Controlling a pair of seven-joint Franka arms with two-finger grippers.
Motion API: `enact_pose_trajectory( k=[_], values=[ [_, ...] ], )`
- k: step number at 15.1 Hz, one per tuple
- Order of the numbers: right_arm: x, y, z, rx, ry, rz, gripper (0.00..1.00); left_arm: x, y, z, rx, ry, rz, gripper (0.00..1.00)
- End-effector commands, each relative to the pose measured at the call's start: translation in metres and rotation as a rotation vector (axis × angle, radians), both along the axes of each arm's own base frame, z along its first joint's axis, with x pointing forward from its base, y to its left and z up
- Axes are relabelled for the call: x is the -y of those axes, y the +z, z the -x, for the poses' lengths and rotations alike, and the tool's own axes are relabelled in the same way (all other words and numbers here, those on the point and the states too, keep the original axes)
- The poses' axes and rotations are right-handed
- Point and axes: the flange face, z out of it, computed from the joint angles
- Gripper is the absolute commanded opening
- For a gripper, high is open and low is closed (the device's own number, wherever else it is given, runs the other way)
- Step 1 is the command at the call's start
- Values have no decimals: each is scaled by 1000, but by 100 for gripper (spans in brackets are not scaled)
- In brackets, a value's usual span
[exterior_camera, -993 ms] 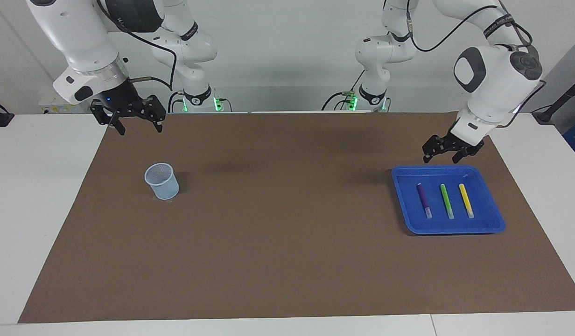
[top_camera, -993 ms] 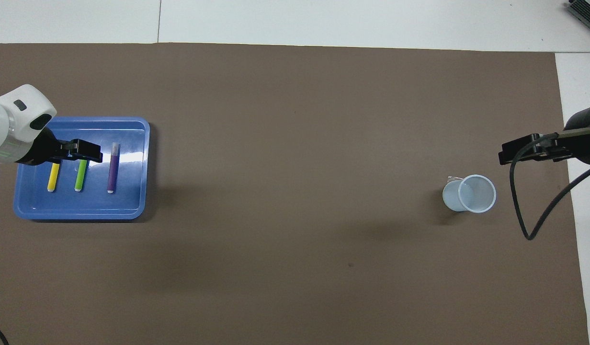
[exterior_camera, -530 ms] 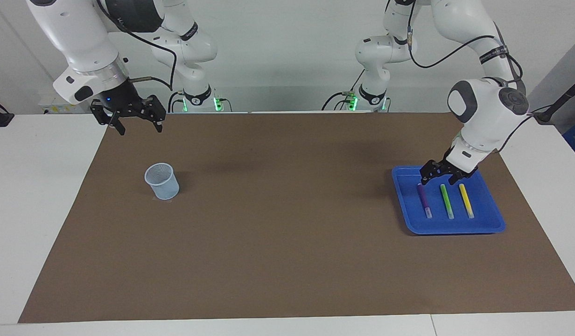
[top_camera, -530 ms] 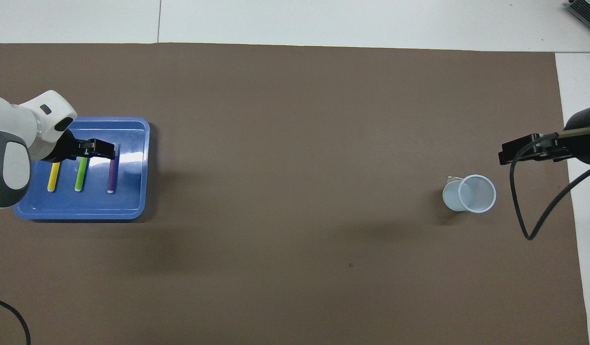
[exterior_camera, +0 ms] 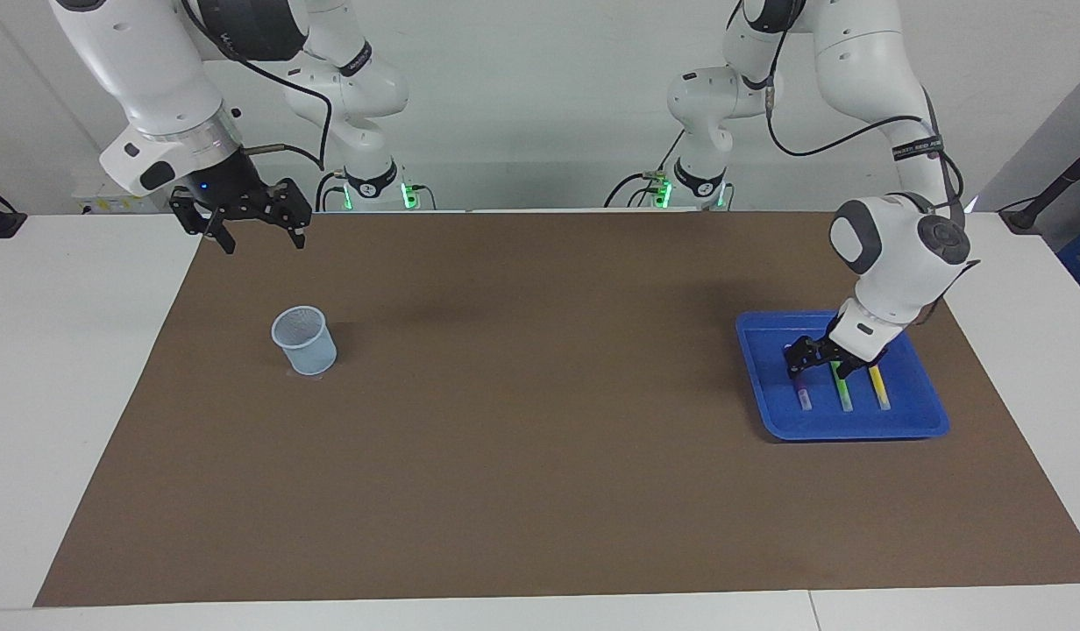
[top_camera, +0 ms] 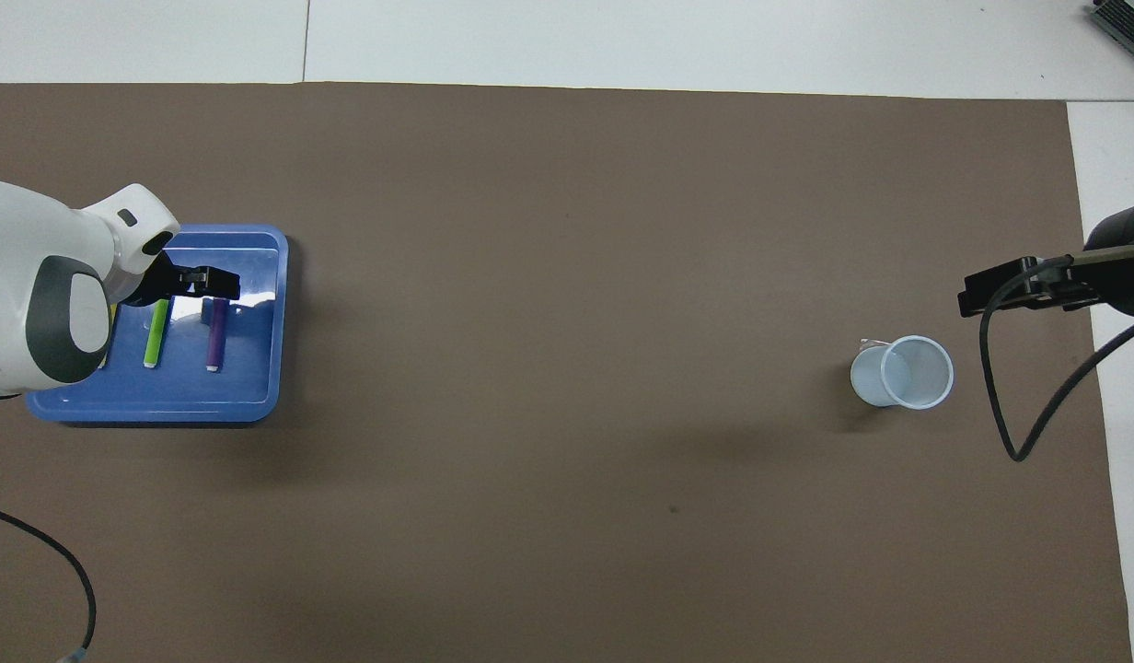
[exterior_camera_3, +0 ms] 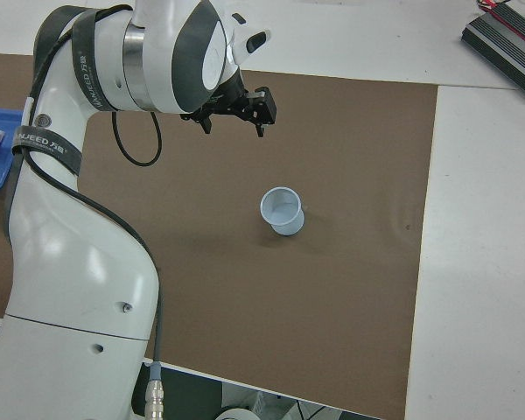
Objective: Transfer and insert pens with both arms
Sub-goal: 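Reach the left gripper down to the purple pen in the tray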
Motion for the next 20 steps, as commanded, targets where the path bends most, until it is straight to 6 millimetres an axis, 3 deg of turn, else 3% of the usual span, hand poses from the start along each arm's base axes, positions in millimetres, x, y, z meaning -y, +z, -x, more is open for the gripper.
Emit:
enact_pose_trajectory(
  k=[1,5,7,10,12,14,15,16,17,18,20],
  values=[
    [1,0,4,14,-6,-11,100,-5,-12,0,16,-24,8,95],
    [1,0,4,14,-6,-11,100,-4,-38,15,16,-32,3,88],
    [2,0,4,14,-6,-11,100,-2,-45,21,10,-33,2,80],
    [1,0,4,14,-6,-11,100,-1,-46,22,5,-33,2,50],
    [1,0,4,14,-4,-11,100,-1,-44,21,7,-36,1,46],
    [2,0,4,16,-6,-11,100,-2,-43,19,10,-33,2,28],
    [2,0,4,16,-7,-11,100,-2,-42,18,11,-36,1,27],
    [1,0,4,16,-6,-11,100,-3,-40,17,19,-35,-1,41],
    [1,0,4,16,-6,-11,100,-2,-41,16,21,-49,-5,74],
    [1,0,4,14,-4,-11,100,-5,-39,16,23,-56,-6,78],
    [2,0,4,14,-6,-11,100,-6,-35,12,33,-63,-7,95]
  ],
)
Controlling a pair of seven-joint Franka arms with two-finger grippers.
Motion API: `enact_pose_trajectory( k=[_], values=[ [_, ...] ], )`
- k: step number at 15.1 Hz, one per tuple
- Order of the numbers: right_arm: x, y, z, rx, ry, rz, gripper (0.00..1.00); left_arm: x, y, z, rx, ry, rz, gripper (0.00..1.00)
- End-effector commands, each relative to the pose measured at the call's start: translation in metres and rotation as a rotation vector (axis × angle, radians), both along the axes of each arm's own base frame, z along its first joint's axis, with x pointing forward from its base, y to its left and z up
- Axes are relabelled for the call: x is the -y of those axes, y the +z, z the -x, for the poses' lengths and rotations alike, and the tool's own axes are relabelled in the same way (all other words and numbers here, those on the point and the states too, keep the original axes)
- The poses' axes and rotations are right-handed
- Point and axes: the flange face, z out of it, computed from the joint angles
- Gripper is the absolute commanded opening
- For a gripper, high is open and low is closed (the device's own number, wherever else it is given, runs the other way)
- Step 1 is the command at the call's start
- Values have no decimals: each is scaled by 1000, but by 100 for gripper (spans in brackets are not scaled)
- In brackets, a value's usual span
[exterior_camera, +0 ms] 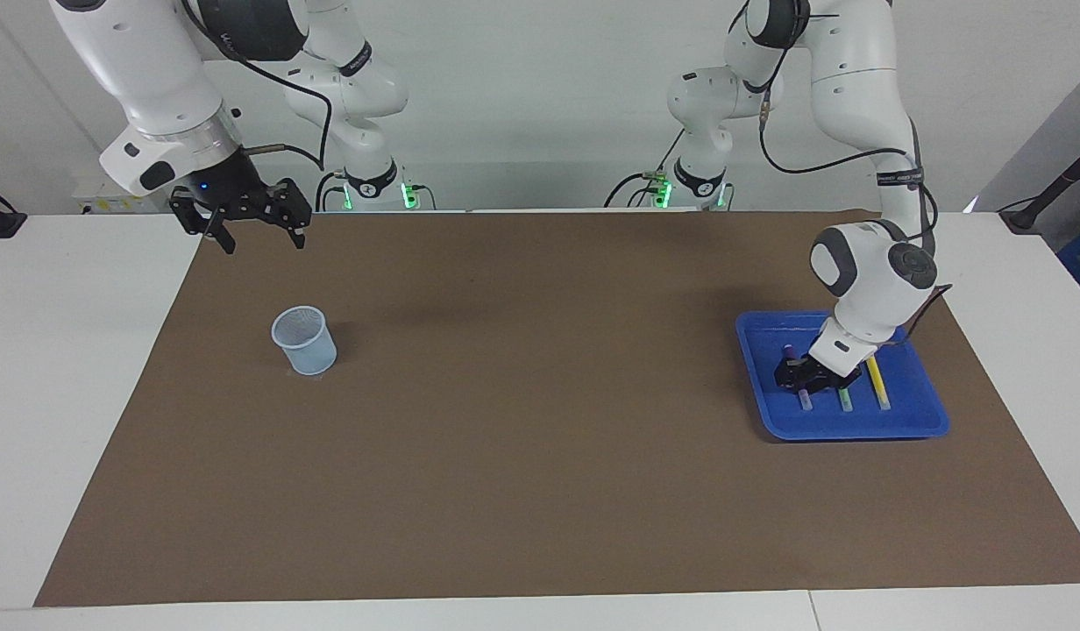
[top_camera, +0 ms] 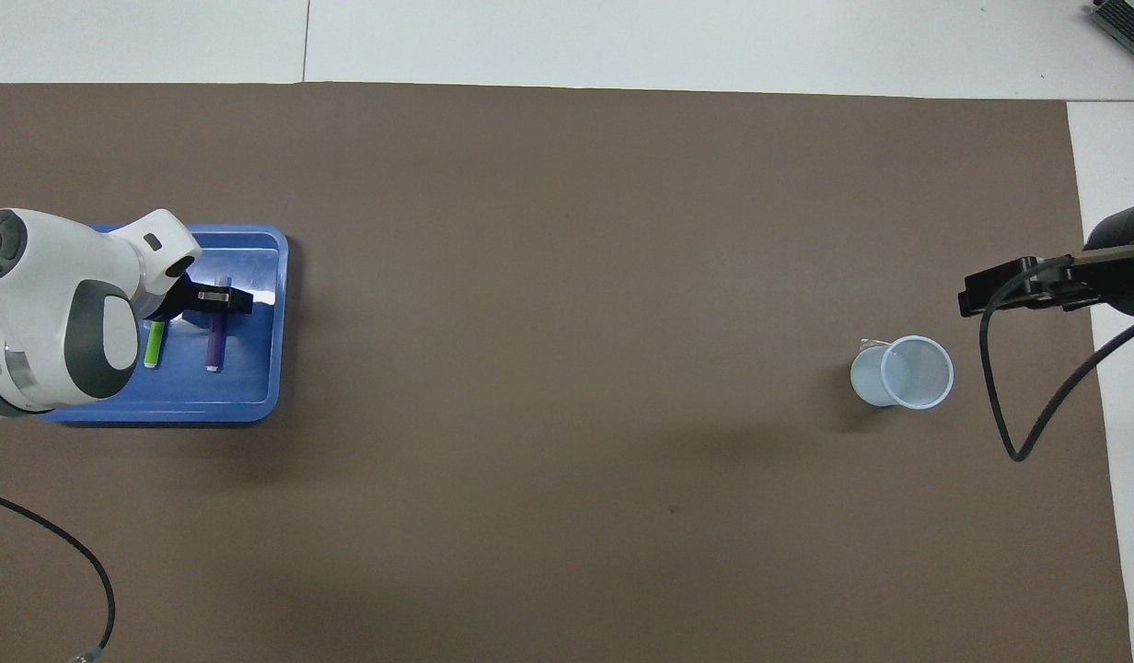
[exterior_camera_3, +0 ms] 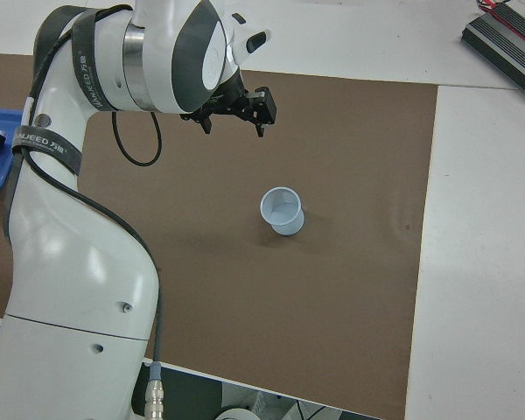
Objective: Transfer and insert pens with both arms
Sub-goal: 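Grasp the purple pen with the left gripper and lift it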
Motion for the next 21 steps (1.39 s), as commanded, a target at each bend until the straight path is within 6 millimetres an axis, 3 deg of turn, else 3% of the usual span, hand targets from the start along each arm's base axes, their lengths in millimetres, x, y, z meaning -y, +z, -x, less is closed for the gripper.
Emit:
enact_pose_trajectory(
  k=[1,7,11,15,18,21],
  values=[
    [1,0,4,14,-4,-11,100,-6,4,-3,20,-16,0,96],
    [1,0,4,16,-6,-11,100,-5,17,-10,26,-16,1,91],
    [1,0,4,16,-4,-11,100,-5,19,-11,25,-18,2,61],
    [2,0,4,14,-7,-11,100,-4,17,-10,17,-19,3,38],
    [1,0,4,14,-4,-11,100,-5,17,-8,3,-17,3,2],
    [1,0,4,14,-4,-11,100,-6,16,-8,-2,-12,3,0]
  ],
)
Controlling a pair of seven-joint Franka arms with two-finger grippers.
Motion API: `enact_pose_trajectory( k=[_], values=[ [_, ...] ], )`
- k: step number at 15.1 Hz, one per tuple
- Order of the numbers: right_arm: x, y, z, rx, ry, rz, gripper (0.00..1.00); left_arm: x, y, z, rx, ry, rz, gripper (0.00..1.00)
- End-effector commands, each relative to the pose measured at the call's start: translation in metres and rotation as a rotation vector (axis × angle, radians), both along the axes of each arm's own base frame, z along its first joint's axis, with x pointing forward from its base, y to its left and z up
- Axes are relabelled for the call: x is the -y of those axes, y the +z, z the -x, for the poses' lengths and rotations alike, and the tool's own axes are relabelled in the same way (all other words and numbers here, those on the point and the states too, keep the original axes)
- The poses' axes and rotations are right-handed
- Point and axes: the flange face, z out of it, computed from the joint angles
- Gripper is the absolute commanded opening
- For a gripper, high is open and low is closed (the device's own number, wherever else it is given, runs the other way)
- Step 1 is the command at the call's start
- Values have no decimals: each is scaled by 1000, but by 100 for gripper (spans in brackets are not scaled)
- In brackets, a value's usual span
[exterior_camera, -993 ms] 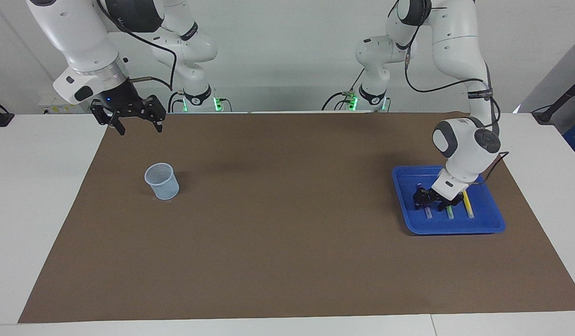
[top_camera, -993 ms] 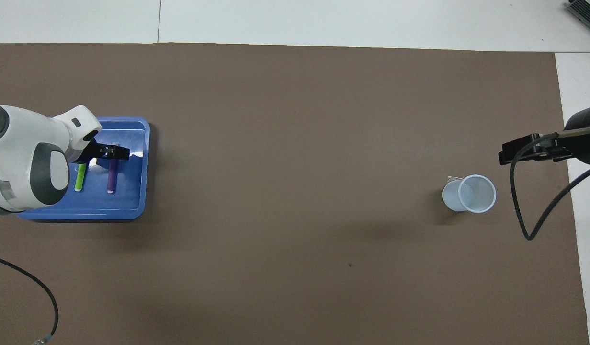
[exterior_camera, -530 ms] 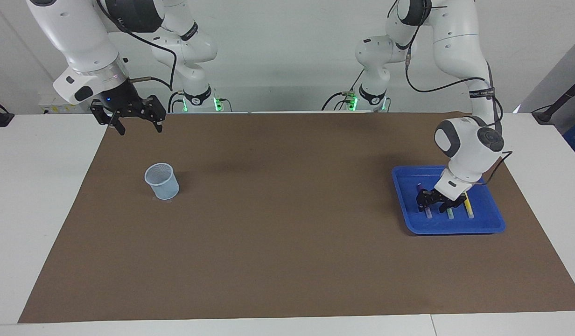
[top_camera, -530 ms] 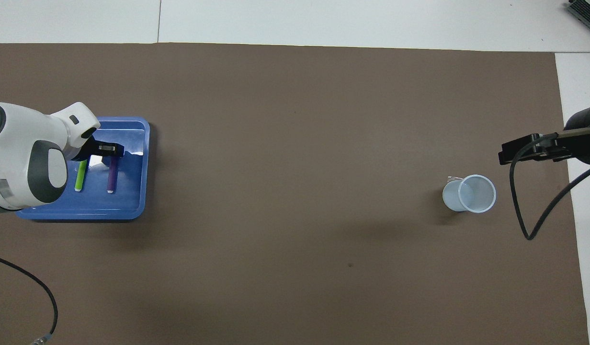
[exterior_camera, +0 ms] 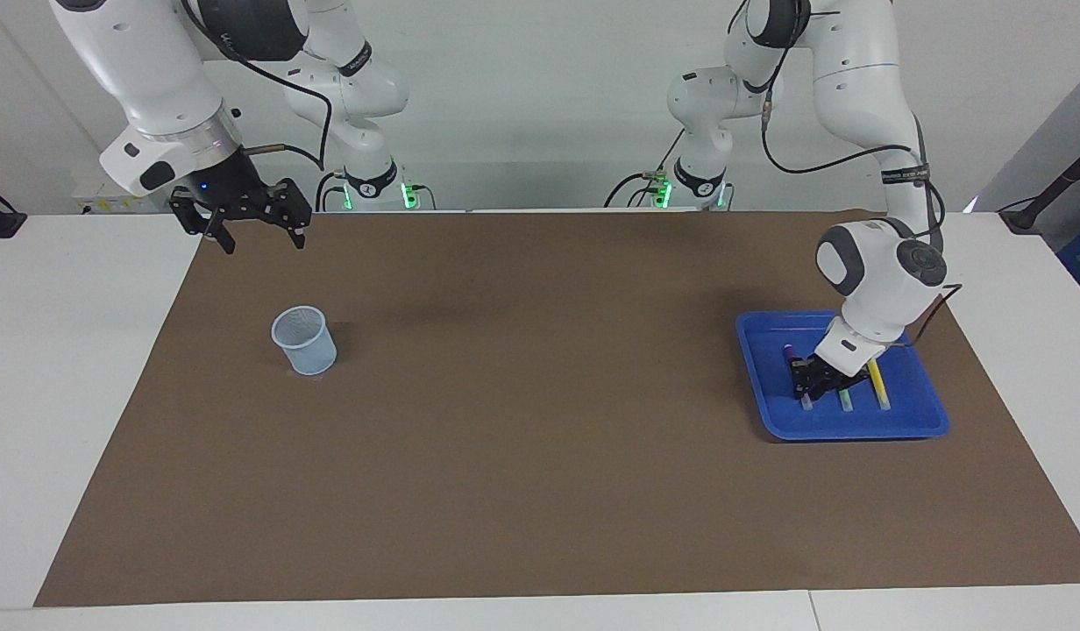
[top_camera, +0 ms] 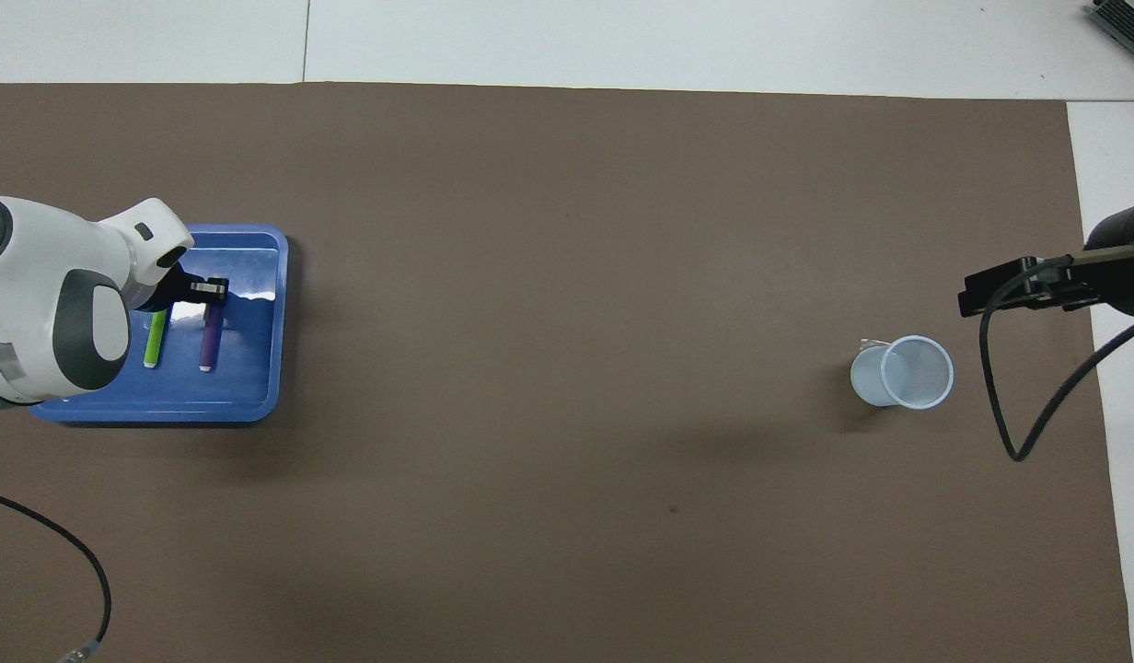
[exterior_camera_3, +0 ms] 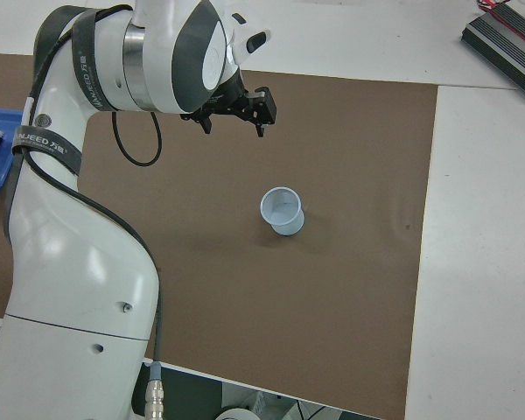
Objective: Transfer and insert pens with both arms
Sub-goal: 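Grasp the purple pen with the left gripper and lift it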
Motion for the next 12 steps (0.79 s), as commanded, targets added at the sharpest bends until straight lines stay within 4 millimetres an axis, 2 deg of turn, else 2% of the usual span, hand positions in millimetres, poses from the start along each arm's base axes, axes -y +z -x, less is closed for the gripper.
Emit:
enact_pose_trajectory(
  k=[1,4,5,7,9,12],
  values=[
    [2,0,4,14,-6,-11,100,-4,4,1,-17,-4,4,0],
    [3,2,7,7,-7,-11,100,-4,5,1,-22,12,6,0],
    [2,8,11,20,-7,-12,100,-5,6,0,-32,40,9,0],
    [-1,18,15,40,-1,-19,100,-3,32,-10,-71,83,17,0],
    [-7,18,16,40,16,-21,100,4,67,-21,-115,147,24,0],
    [-17,19,18,37,38,-22,100,15,106,-18,-121,303,39,0]
  ],
)
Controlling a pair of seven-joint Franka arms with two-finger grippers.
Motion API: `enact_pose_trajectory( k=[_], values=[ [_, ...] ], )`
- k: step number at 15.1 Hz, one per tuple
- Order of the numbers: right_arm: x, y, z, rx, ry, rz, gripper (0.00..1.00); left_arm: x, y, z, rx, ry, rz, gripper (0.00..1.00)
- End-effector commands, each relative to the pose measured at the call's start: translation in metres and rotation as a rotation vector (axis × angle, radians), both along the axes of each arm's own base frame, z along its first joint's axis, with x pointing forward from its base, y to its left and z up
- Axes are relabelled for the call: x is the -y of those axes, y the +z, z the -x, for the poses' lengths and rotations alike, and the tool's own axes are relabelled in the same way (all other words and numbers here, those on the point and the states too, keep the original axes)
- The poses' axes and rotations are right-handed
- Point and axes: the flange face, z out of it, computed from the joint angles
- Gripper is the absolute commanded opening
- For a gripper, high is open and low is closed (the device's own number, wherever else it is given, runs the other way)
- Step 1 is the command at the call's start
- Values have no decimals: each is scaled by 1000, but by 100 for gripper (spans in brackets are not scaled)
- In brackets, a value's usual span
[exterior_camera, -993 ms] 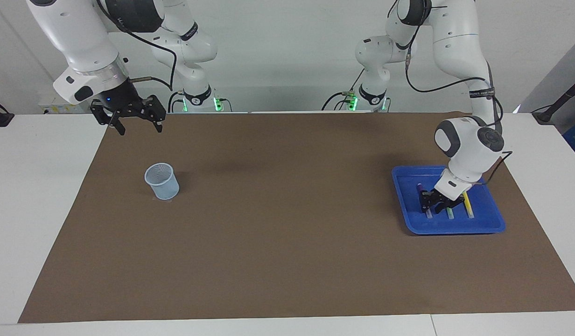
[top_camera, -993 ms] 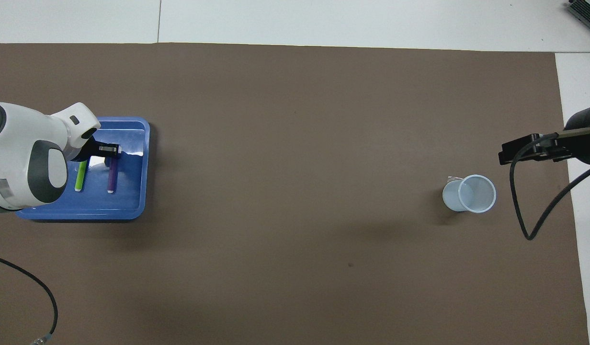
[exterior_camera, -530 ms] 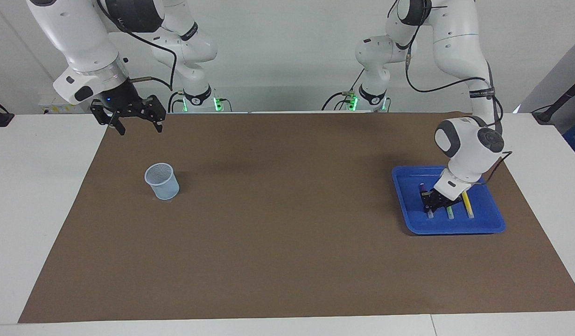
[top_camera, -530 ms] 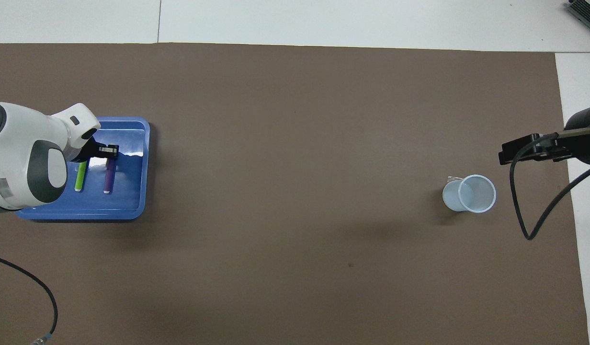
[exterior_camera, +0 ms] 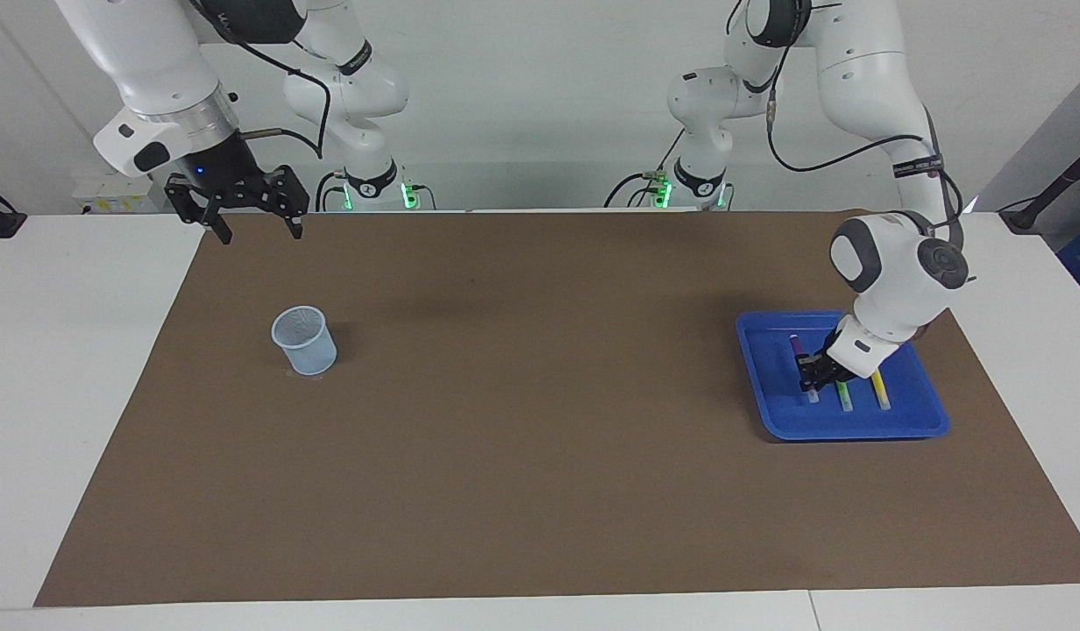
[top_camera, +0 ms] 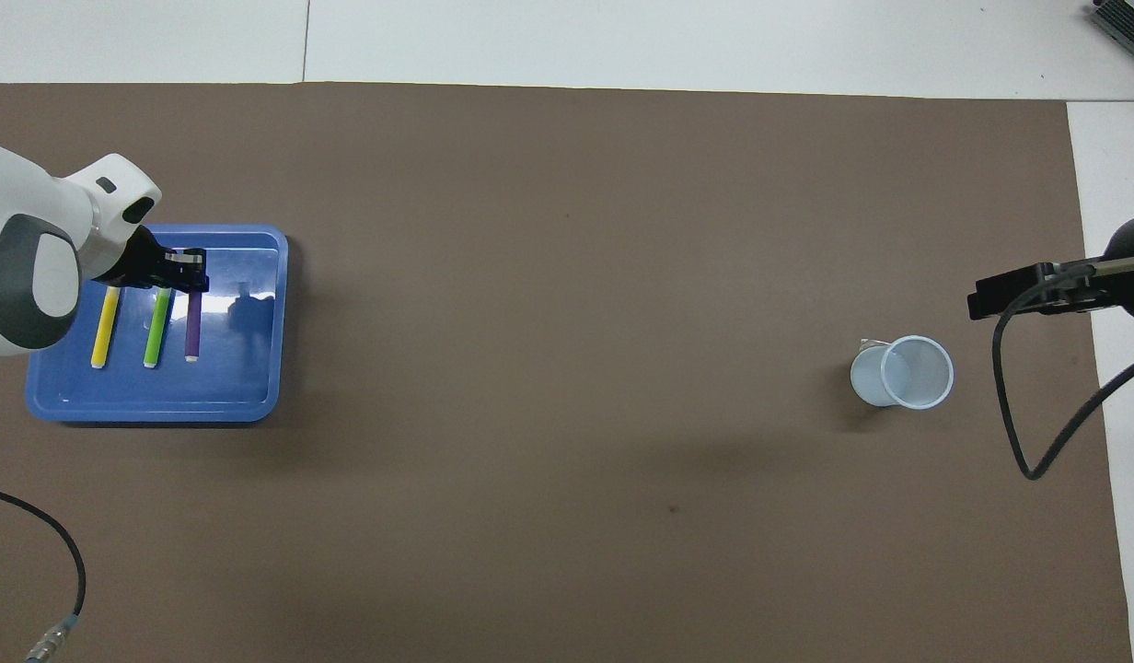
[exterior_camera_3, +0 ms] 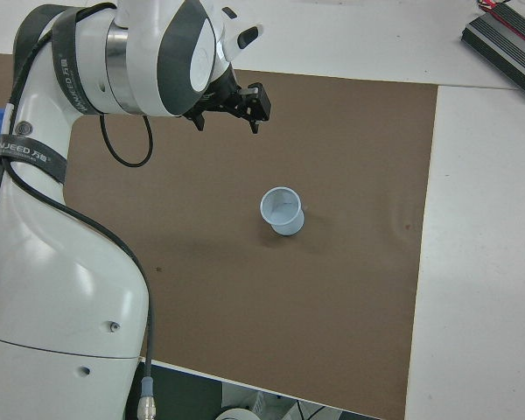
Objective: Transfer and insert pens with both arms
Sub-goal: 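Grasp the purple pen with the left gripper and lift it, then carry the purple pen forward while the right gripper reaches to meet it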
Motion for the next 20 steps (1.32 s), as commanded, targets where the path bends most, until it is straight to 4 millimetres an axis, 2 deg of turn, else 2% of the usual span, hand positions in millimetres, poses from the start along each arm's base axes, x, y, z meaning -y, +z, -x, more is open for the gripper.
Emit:
enact_pose_trajectory(
  k=[1,4,5,8,10,12,14,16,20],
  values=[
    [-12,1,8,4,29,-17,100,16,39,8,-14,160,13,0],
    [-17,-3,11,-7,51,-18,100,46,76,17,-43,482,119,0],
    [-32,-5,12,-5,67,-31,100,66,87,22,-59,555,128,0],
    [-49,-22,9,33,18,-170,100,115,113,38,-117,784,152,0],
    [-73,-30,13,61,-57,-220,100,140,127,45,-189,984,226,0],
    [-98,-32,14,65,-134,-256,100,161,139,54,-245,1100,265,0],
    [-121,-33,10,84,-256,-380,100,170,142,61,-346,1164,351,0],
    [-156,-34,9,118,-262,-442,100,175,136,70,-418,1192,394,0],
    [-196,-28,13,97,-443,-554,100,196,128,89,-498,1198,409,0]
  ],
)
